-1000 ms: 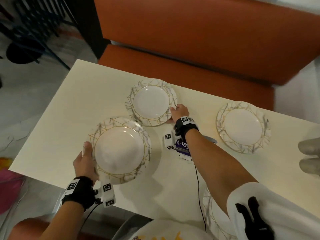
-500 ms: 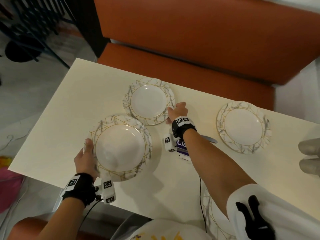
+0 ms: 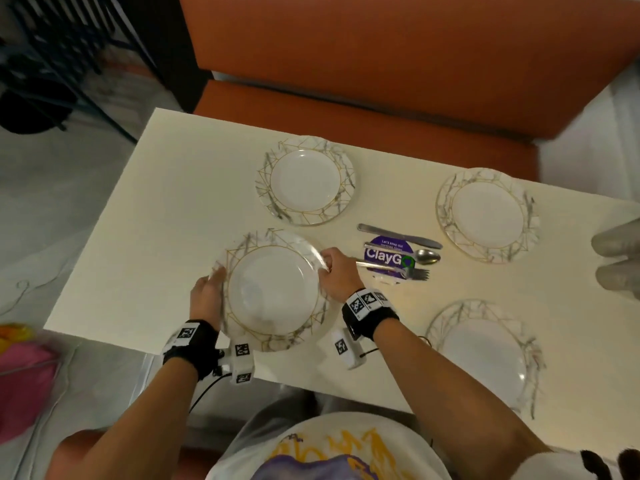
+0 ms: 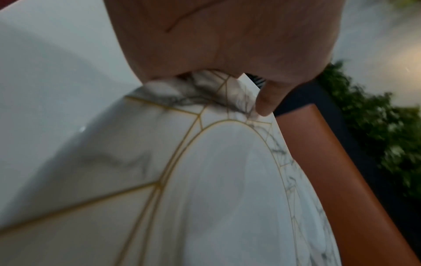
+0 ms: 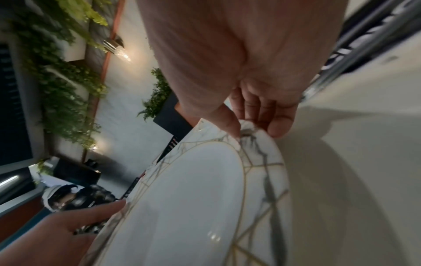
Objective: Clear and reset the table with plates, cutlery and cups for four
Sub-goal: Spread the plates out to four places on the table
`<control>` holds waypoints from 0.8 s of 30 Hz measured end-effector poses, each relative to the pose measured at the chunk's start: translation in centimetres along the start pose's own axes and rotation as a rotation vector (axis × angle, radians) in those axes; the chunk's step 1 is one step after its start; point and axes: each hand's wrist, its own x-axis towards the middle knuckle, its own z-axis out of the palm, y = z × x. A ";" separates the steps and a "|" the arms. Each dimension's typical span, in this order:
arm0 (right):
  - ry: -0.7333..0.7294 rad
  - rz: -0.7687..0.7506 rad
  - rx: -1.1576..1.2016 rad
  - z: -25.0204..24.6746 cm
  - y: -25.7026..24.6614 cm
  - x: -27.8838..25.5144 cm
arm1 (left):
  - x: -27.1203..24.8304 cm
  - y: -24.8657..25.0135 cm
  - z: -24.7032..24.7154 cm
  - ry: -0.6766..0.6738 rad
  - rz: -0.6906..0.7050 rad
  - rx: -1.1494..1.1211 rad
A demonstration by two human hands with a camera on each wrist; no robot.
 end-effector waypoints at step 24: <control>0.191 0.194 0.072 4.5 3.3 -9.3 | 1.6 -2.6 -2.9 -0.101 0.329 0.606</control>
